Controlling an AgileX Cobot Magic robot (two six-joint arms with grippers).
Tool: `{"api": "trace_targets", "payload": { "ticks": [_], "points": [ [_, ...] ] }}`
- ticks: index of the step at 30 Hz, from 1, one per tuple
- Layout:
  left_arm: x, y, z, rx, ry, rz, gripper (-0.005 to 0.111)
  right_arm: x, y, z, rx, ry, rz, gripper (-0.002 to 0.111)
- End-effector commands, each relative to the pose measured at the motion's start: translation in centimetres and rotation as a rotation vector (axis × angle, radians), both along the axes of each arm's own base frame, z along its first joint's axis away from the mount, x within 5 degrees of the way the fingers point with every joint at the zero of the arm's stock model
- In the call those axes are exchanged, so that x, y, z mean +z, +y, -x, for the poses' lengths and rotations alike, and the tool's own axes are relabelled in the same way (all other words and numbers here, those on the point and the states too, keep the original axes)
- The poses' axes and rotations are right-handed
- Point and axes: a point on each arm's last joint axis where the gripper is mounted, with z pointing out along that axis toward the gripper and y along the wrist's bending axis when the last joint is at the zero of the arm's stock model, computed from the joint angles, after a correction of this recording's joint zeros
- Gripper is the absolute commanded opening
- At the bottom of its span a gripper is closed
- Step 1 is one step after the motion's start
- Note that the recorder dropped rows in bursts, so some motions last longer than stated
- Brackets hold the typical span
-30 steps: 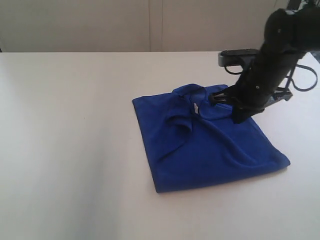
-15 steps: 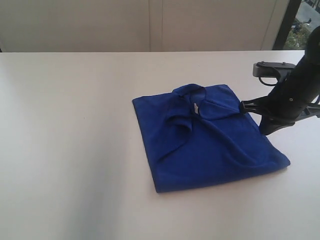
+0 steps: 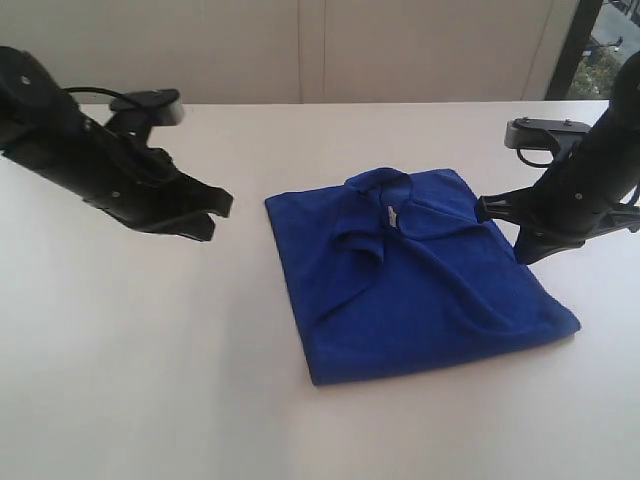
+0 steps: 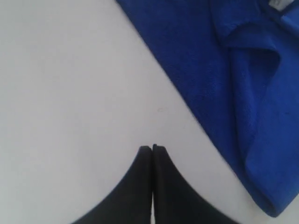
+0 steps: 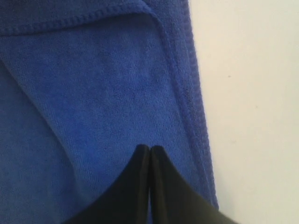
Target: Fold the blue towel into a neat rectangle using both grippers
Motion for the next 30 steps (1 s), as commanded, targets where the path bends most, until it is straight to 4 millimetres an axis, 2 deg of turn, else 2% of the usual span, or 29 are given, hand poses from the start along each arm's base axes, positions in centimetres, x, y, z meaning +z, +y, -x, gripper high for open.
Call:
{"api": "trace_targets", "payload": {
  "ticks": [1,7,14,17,26,30],
  "points": [
    [-1.2,-3.0,-1.1,-0.072,0.054,0.01,0.0,0.2,-0.1,0.1,0.003,-0.01,-0.001,0.0],
    [-2.1,-5.4,-2.0,-0.13,0.091,0.013,0.0,0.2,-0.1,0.1,0.006,-0.011,0.0,0.0],
    [-4.7,-8.5,-1.1,-0.249,0.104,0.052,0.0,0.2,-0.2,0.0,0.004,-0.024,0.001,0.0],
    [-5.2,-9.5,-1.0,-0.261,0.104,0.109,0.0,0.2,-0.2,0.0,0.004,-0.024,0.001,0.0],
    [-7.1,-9.7,-1.4,-0.272,0.098,0.086,0.0,0.2,-0.2,0.0,0.004,-0.024,0.001,0.0],
    [-8.5,-9.8,-1.4,-0.289,0.117,0.066,0.0,0.2,-0.2,0.0,0.004,-0.024,0.001,0.0]
  ]
}}
